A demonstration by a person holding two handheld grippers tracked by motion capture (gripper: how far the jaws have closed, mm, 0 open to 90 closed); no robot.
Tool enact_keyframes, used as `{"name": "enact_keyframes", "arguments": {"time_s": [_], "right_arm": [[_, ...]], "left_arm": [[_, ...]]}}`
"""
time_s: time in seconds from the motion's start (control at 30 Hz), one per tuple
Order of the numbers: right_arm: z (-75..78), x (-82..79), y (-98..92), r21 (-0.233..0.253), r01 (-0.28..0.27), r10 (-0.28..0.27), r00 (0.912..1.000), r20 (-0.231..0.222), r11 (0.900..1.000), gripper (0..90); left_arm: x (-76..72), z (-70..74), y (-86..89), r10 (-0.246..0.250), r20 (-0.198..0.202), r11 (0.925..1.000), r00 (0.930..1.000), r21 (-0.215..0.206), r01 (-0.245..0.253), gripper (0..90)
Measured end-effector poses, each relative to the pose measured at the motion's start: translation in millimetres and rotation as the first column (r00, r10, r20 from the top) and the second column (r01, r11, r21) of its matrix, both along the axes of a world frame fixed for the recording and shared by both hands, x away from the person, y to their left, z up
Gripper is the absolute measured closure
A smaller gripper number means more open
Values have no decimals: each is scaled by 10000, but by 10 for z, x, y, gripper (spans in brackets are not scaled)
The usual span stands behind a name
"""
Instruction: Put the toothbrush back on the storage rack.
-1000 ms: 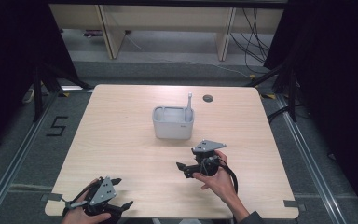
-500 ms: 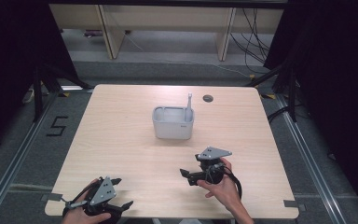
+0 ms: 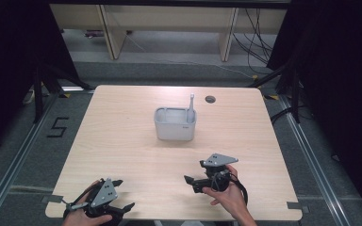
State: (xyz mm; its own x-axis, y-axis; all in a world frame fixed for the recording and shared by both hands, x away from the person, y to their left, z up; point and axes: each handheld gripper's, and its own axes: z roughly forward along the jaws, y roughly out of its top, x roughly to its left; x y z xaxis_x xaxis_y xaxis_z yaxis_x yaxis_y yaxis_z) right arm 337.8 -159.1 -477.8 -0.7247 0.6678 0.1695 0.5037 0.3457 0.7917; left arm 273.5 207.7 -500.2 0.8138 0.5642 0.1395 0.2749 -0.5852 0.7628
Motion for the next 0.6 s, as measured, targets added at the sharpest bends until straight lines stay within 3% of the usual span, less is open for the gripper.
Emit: {"name": "enact_keyframes", "arguments": {"time_s": [0.13, 0.2, 0.33, 0.37, 0.4, 0.6], "right_arm": [[-7, -25, -38, -143, -10, 12, 9999, 113, 9999, 174], [-4, -60, -43, -126, 251, -252, 9996, -112, 9996, 172], [-11, -63, -90, -252, 126, -121, 9997, 235, 9996, 171], [-23, -61, -92, -69, 8, -8, 9999, 104, 10000, 170], [-9, -96, -110, -133, 273, -274, 9996, -95, 9995, 171], [-32, -106, -168, -10, 285, -285, 9996, -68, 9996, 170]], "left_arm": [[0, -2, -1, -2, -8, 10000, 10000, 5, 2, 148], [1, 0, 1, -20, 12, 10000, 10000, 34, 20, 148], [0, -1, 0, -37, -11, 10000, 10000, 50, 37, 148], [1, -1, 0, -32, 19, 10000, 10000, 46, 32, 148], [-2, -3, -2, -31, 3, 10000, 10000, 27, 31, 148], [-1, 1, 1, -30, 16, 10000, 10000, 35, 30, 148]]}}
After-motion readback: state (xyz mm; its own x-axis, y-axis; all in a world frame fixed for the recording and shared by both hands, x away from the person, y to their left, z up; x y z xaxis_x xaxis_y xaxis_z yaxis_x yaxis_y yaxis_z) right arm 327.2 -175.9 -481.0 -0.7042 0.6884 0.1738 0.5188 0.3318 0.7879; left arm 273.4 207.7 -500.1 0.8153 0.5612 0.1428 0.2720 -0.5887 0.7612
